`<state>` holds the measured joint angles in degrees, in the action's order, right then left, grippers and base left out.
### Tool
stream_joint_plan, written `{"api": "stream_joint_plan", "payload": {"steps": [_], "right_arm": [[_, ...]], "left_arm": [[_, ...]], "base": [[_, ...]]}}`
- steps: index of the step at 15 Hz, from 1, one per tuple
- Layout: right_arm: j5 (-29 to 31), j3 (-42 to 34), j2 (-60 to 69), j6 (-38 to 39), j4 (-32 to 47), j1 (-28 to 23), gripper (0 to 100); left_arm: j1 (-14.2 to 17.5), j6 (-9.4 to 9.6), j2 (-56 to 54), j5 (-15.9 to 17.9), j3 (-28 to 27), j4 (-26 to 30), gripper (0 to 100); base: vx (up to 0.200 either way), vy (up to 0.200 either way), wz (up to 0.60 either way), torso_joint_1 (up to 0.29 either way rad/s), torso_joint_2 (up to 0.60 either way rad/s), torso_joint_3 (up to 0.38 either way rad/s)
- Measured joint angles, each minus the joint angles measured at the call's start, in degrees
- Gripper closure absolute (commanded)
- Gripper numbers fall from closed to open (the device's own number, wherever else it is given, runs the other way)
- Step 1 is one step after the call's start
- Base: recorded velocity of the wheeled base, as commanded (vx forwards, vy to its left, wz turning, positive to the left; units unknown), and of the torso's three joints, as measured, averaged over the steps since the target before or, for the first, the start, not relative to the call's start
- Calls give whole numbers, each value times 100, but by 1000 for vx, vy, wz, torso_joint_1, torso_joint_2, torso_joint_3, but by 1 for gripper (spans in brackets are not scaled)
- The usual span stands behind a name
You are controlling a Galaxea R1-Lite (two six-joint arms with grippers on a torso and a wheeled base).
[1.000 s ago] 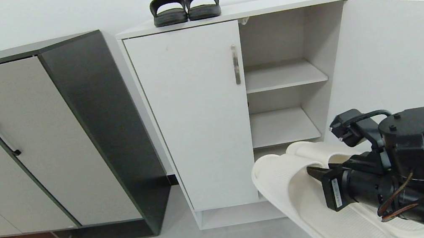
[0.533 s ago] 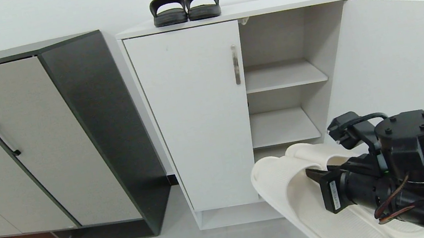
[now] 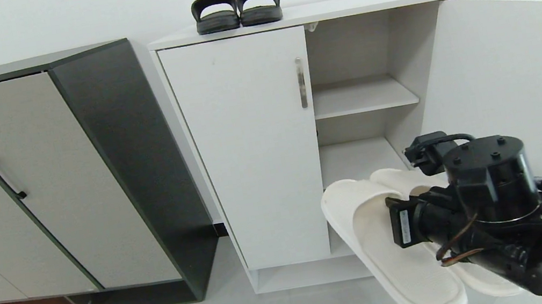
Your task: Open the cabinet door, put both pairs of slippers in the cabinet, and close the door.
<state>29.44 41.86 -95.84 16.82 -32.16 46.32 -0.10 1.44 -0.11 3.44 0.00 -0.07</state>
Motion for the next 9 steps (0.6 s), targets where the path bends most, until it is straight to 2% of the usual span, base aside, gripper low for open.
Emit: {"api": "stream_joint_plan", "payload": {"steps": [2,7,9], "right_arm": [[644,330,-427,145,-33,1,100],[773,563,-1022,182,-161,6,100],[780,616,-1193,351,-187,11,100]], "left_arm": [[-4,-2,0,0,0,5,100],[2,-5,1,0,0,2,100],[0,-16,1,-7,0,2,100]], "base": [[0,-200,0,10,2,-2],[0,-200,0,4,4,3],[0,0,0,0,0,0]]}}
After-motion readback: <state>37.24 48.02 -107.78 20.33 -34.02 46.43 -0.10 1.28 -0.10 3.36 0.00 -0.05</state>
